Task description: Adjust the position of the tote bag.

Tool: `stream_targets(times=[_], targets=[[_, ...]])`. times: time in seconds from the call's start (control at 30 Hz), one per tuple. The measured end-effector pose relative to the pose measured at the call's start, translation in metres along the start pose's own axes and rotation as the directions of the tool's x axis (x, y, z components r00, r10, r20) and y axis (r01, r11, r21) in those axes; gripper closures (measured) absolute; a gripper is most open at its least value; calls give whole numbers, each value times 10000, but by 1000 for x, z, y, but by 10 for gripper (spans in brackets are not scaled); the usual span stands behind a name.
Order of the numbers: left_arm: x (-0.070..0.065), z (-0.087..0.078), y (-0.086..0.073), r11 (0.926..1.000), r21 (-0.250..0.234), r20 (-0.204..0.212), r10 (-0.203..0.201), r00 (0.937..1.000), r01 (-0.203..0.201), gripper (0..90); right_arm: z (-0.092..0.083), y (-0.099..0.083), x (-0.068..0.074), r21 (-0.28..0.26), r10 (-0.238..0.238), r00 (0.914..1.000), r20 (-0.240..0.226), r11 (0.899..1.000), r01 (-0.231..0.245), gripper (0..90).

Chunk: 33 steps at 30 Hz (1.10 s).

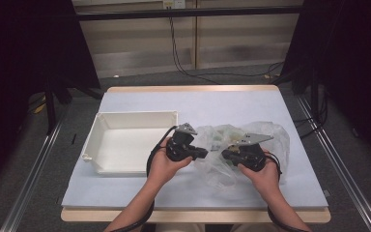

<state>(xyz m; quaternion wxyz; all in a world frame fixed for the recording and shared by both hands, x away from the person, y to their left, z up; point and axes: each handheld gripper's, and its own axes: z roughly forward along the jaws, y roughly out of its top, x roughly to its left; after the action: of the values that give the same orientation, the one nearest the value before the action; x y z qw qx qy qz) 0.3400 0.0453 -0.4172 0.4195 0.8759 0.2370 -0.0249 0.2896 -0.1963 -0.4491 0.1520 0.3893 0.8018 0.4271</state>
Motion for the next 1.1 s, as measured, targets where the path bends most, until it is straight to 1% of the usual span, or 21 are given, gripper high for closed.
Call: stream_targets(times=[0.03,0.1,0.13,0.2,0.23,0.33,0.37,0.4,0.43,0.47,0.5,0.53,0.57,0.6,0.67,0.8,0.9,0.97,1.0,1.03,1.1], targets=[[0,0,0,10000,1,-45,-17,10000,17,820,0,2,0,-160,52,9999,-133,9999,-54,880],[2,-2,2,10000,58,-315,48,9995,-46,702,-1,5,1,-258,97,9998,-174,9996,-102,880],[3,-4,3,9999,-61,-466,82,9989,-85,693,-1,6,2,-259,53,9999,-140,9996,-57,877],[4,-8,7,9996,-236,-659,128,9977,-144,606,-2,7,3,-250,18,9999,-161,9997,-22,875],[4,-11,10,9993,-239,-820,273,9963,-294,571,-2,8,3,-248,-3,9999,-155,9997,-1,875],[5,-12,17,9976,-461,-933,475,9945,-520,513,-1,8,2,-180,-36,9999,-131,9998,33,876],[5,-10,19,9973,-455,-924,530,9943,-574,511,-1,8,2,-165,-32,9999,-123,9999,30,871],[4,-10,21,9975,-272,-1038,622,9927,-654,537,-1,7,1,-203,2,9998,-208,9998,-6,862],[4,-8,22,9975,-225,-1126,641,9916,-671,601,-1,7,0,-212,75,9997,-220,9997,-80,857],[4,-6,23,9984,-89,-1028,553,9932,-565,687,-2,6,-1,-177,123,9998,-146,9998,-125,852],[5,-4,22,9987,-127,-836,484,9953,-497,773,-2,6,-3,-196,189,9998,-109,9996,-191,848],[5,-2,23,9990,92,-867,442,9953,-435,808,-3,5,-4,-184,209,9997,-119,9996,-211,844],[6,0,22,9989,55,-804,463,9957,-460,865,-4,4,-6,-160,210,9998,-44,9996,-211,838],[6,1,22,9990,129,-760,444,9961,-435,893,-4,4,-6,-163,188,9998,-7,9997,-188,830],[7,-1,23,9989,230,-774,416,9961,-399,900,-6,3,-8,-85,172,9998,83,9998,-171,825],[7,-4,24,9996,75,-603,278,9978,-273,900,-3,0,-13,114,106,9993,358,9999,-110,826],[6,-5,24,9995,19,-346,301,9989,-301,900,4,2,-13,152,-54,9997,244,9999,50,824],[6,-4,25,9992,80,-322,404,9987,-402,900,7,5,-9,-107,48,9999,-134,9999,-50,826],[5,-3,25,9977,257,-578,636,9963,-622,873,8,6,-7,-188,-5,9998,-183,9998,2,829],[4,-1,25,9970,213,-824,758,9937,-743,784,8,8,-4,-220,-68,9997,-225,9997,63,829],[5,0,25,9945,261,-808,1034,9914,-1016,688,9,12,-1,-359,-159,9993,-346,9992,146,828]])
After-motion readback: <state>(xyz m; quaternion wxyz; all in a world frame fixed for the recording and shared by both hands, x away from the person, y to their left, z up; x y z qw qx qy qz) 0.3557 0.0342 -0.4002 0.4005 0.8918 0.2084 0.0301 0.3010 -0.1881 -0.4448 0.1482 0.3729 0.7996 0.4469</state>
